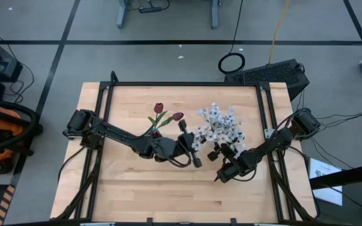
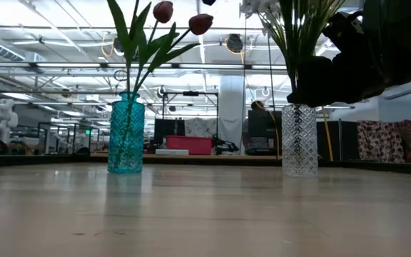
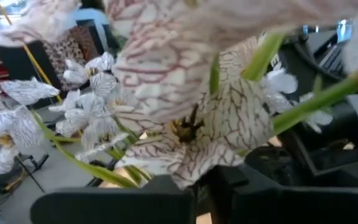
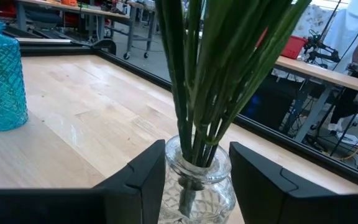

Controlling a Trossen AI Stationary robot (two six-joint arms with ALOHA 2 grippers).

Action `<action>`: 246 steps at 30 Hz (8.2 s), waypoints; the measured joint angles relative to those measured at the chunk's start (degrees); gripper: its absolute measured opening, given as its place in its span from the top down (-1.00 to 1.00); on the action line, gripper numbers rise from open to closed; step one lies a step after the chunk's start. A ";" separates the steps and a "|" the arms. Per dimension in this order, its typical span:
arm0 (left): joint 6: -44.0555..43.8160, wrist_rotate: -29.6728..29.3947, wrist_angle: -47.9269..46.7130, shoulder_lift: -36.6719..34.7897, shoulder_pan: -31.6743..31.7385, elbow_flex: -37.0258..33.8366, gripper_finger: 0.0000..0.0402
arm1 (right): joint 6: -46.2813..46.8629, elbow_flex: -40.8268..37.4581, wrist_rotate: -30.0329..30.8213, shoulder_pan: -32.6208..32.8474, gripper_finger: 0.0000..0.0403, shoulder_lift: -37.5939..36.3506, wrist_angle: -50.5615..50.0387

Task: Sort flowers into vase by color
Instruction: Put the white daisies into the transparent vase, then adjust the transparent vase

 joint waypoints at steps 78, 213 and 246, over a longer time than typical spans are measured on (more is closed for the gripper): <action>-10.45 2.28 -9.82 2.49 2.61 -0.96 0.94 | -1.18 0.00 -0.06 0.00 0.22 0.02 0.17; -7.39 -9.14 -8.31 14.01 -12.23 3.15 -0.44 | 16.72 -4.50 -13.21 -0.63 0.61 -16.50 3.31; -7.42 -9.14 -8.90 13.97 -12.23 3.21 -0.44 | 6.19 -4.48 -14.82 -0.21 -0.11 -16.48 2.38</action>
